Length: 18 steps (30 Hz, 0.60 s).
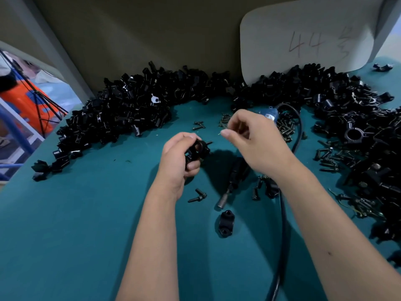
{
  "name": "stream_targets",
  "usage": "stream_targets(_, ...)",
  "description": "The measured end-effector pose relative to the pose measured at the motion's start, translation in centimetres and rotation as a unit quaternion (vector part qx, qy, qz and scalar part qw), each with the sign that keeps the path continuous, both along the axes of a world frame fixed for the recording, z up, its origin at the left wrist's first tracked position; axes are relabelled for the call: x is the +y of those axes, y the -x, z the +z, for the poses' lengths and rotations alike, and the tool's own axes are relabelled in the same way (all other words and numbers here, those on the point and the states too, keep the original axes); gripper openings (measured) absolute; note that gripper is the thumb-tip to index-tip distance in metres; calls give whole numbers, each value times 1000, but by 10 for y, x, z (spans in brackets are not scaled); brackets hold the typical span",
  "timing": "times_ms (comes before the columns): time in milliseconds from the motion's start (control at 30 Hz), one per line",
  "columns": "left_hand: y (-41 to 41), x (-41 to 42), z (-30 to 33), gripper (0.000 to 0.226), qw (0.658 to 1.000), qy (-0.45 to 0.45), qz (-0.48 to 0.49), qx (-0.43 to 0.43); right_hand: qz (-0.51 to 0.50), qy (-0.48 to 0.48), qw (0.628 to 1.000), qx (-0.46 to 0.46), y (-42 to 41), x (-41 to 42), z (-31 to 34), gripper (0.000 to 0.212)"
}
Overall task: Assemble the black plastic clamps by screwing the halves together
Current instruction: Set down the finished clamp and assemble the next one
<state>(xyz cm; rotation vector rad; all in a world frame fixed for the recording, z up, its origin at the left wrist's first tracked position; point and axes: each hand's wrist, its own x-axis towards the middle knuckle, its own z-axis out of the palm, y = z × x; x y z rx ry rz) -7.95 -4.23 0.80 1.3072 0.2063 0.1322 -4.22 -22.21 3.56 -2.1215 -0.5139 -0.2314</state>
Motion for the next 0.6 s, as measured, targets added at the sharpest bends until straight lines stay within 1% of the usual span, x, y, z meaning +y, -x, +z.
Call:
stream_targets(67,-3,1,0,15,998,42,44,-10,4,-16,1000,14,4,7,-2,14)
stream_targets(167,-4,8,0,20,992,93,86,-26,-23,-3,999,22,9,20,-8,12)
stream_targets(200,-4,11,0,22,990,104,96,-26,-33,9,999,27,10,23,-10,16)
stream_targets(267,-2,14,0,23,986,116,116,-22,-41,46,998,21,11,27,-12,34)
stream_targets(300,-2,15,-1,24,984,122,127,-19,-34,69,997,9,12,28,-10,34)
stream_targets(367,-2,15,0,22,981,126,148,-12,19,150,989,-6,16,31,-4,21)
stream_targets(433,-3,15,1,17,979,120,164,-2,92,270,958,24,21,36,3,10)
stream_targets(467,-2,15,1,15,979,117,170,4,124,315,940,38,24,38,5,9)
stream_targets(500,-2,15,1,14,978,115,176,9,150,341,927,45,27,40,6,11)
stream_targets(600,-2,17,0,13,974,126,190,19,200,360,910,50,32,45,6,22)
